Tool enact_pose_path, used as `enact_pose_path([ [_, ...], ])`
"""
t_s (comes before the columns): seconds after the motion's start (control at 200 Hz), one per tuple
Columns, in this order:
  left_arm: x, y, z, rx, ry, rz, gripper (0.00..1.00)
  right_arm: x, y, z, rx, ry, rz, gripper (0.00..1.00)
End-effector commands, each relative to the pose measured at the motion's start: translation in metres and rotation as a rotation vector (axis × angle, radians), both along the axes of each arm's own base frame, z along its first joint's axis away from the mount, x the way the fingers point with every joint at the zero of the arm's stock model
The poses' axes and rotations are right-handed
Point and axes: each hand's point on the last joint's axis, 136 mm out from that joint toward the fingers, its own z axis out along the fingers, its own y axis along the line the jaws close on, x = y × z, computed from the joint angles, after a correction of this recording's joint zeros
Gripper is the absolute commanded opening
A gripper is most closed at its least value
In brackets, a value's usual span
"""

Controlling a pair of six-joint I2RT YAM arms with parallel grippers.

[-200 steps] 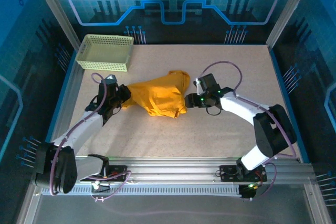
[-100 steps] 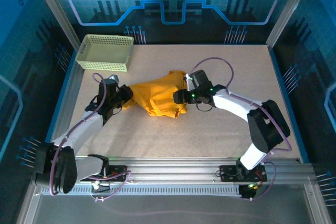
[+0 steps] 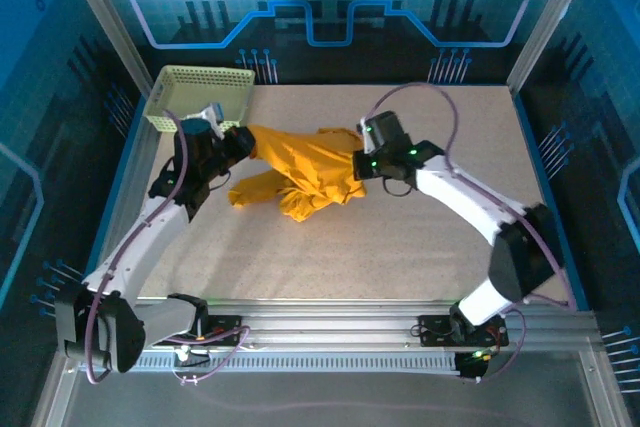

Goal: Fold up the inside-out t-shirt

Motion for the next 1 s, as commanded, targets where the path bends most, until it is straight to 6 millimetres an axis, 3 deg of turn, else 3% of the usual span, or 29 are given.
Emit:
enact_pose_path([
  [0.0, -0.015, -0.047, 0.089, 0.014, -0.201, -0.163, 0.0, -0.015, -0.046, 0.11, -0.066, -0.233, -0.06, 0.0],
  [0.095, -0.041, -0.083, 0.142, 0.071, -0.339, -0.252, 0.0, -0.031, -0.065, 0.169, -0.085, -0.341, -0.073, 0.0],
  [0.16, -0.053, -0.087, 0.165, 0.072, -0.404, -0.248, 0.0, -0.041, -0.07, 0.195, -0.088, -0.376, -0.062, 0.0],
  [0.195, -0.053, -0.081, 0.167, 0.07, -0.407, -0.216, 0.0, -0.044, -0.07, 0.203, -0.092, -0.384, -0.049, 0.0],
  [0.27, -0.043, -0.06, 0.147, 0.131, -0.338, -0.091, 0.0, -0.044, -0.062, 0.203, -0.112, -0.38, -0.026, 0.0],
  [0.375, -0.026, -0.021, 0.083, 0.236, -0.144, 0.093, 0.0, -0.036, -0.034, 0.165, -0.13, -0.296, 0.044, 0.0],
  [0.42, -0.022, -0.007, 0.049, 0.234, -0.056, 0.126, 0.0, -0.032, -0.019, 0.141, -0.128, -0.247, 0.078, 0.05],
  [0.485, -0.02, 0.014, -0.004, 0.212, 0.078, 0.173, 0.0, -0.027, 0.002, 0.103, -0.108, -0.167, 0.119, 0.2],
  [0.55, -0.021, 0.03, -0.052, 0.202, 0.199, 0.198, 0.0, -0.021, 0.017, 0.066, -0.096, -0.085, 0.142, 0.42],
  [0.59, -0.023, 0.037, -0.079, 0.199, 0.267, 0.206, 0.0, -0.017, 0.02, 0.047, -0.117, -0.043, 0.145, 0.53],
  [0.655, -0.026, 0.046, -0.114, 0.204, 0.359, 0.21, 0.0, -0.011, 0.012, 0.022, -0.192, -0.004, 0.119, 0.61],
  [0.805, -0.029, 0.056, -0.157, 0.224, 0.467, 0.212, 0.0, -0.018, -0.012, -0.008, -0.265, 0.027, 0.103, 0.66],
  [0.995, -0.021, 0.062, -0.165, 0.218, 0.471, 0.233, 0.0, -0.059, -0.033, -0.06, -0.265, 0.142, 0.094, 0.65],
])
